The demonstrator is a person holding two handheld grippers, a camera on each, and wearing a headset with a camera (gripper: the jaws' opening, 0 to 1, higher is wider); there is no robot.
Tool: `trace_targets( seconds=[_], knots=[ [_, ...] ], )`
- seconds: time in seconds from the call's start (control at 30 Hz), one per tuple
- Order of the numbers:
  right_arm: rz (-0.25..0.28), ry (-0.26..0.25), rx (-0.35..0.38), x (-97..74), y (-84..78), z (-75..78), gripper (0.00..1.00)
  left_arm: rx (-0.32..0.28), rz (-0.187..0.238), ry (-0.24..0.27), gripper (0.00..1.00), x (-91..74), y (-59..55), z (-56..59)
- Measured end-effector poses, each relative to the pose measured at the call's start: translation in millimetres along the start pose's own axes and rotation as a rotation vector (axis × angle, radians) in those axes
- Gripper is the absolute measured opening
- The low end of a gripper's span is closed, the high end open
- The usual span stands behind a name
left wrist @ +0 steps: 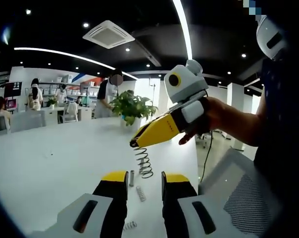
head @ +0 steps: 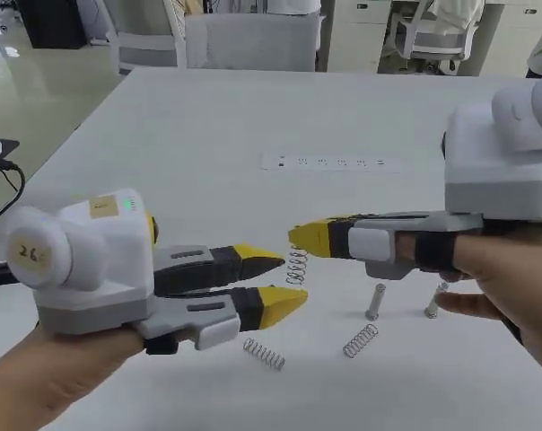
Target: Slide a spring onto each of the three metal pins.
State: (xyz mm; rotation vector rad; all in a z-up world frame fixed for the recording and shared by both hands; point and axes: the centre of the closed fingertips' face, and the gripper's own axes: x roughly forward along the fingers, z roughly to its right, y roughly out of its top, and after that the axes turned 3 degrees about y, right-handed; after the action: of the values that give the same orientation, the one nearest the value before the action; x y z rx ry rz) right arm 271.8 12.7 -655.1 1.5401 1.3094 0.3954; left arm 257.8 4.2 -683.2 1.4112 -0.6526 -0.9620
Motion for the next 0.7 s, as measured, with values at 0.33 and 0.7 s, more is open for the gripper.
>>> trace_targets(
  seconds=[0.33,0.7],
  knots=[
    [0.003,0.018,0.014,1.9,-3.1,-5.7,0.08,0.011,-0.011,-0.016,0.06,3.7,-1.5,5.3],
    [-0.005,0.026,0.021,1.0,-7.8,-8.0,0.08,0.036,-0.03,-0.015,0.04,0.6,-5.5,4.8]
  ],
)
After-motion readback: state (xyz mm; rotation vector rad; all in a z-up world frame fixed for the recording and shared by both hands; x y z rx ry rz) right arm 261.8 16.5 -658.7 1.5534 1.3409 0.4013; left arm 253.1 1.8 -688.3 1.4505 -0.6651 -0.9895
